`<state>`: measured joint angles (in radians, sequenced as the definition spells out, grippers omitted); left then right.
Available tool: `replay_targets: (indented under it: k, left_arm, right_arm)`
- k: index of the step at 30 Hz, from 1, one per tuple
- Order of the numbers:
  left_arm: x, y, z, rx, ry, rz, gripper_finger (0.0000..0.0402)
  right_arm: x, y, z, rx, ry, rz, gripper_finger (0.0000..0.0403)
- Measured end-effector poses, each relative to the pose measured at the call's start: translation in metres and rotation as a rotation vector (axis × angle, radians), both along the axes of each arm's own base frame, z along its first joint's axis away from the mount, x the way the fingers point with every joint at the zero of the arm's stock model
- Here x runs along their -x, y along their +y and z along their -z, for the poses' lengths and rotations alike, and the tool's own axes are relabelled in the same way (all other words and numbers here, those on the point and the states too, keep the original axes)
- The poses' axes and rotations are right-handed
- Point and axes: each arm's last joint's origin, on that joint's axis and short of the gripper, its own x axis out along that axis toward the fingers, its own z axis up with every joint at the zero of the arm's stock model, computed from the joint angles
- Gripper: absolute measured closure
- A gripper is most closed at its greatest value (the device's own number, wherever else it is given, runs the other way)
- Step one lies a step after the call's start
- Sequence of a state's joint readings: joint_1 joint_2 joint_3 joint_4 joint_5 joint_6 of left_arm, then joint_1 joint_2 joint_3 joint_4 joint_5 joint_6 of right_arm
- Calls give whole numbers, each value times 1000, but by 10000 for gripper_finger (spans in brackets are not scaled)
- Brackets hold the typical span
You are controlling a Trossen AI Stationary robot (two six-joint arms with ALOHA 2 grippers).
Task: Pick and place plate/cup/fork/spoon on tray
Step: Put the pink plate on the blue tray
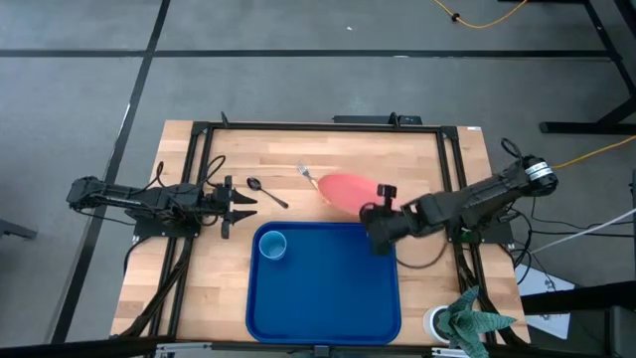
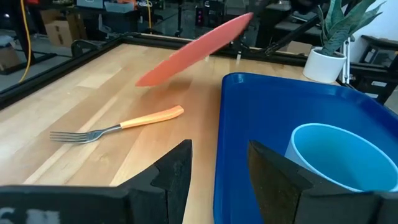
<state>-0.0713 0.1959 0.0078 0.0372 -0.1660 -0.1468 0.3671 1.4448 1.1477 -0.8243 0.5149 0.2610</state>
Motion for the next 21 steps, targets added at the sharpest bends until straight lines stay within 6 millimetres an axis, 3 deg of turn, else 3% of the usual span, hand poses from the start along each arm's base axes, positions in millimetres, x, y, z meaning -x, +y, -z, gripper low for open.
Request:
replay_targets:
  k: [6,15,21]
  left_arm:
    - [0,0,0,2,0,1,254]
    - [0,0,0,8,-1,-4,254]
    - [0,0,0,9,-1,-5,254]
  right_arm:
    - [17,44,-11,-19,-75,-60,403]
    - [45,100,-17,-201,-212,-115,403]
    - [51,128,-4,-239,-225,-129,403]
